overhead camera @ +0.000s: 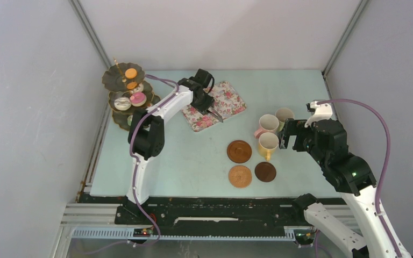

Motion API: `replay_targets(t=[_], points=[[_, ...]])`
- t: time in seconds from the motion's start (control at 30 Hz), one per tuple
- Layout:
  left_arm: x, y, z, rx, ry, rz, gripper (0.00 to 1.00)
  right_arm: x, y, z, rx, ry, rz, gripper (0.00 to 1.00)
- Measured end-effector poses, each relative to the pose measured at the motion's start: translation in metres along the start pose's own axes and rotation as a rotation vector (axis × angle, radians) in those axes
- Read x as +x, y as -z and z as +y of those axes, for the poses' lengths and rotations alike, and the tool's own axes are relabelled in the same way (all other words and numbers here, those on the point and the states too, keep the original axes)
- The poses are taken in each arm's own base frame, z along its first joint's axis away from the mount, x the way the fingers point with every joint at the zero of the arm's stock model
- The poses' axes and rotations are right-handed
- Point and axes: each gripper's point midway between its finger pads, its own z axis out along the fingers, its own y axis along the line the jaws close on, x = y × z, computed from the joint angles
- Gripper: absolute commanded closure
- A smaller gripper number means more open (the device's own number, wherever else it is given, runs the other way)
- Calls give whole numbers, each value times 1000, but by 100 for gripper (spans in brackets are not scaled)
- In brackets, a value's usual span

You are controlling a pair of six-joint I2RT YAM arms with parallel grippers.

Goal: Serve the afternoon tea

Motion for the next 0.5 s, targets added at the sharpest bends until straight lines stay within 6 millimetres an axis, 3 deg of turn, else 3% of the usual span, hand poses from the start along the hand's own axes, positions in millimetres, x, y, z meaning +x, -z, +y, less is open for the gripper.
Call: replay_targets(t=[0.27, 0.5], points=[[1, 6, -4, 17, -1, 12, 65, 0, 0, 0, -1, 0, -1, 0], [2, 35, -20, 95, -4, 32, 66, 0, 1, 2, -7, 4, -1, 0]])
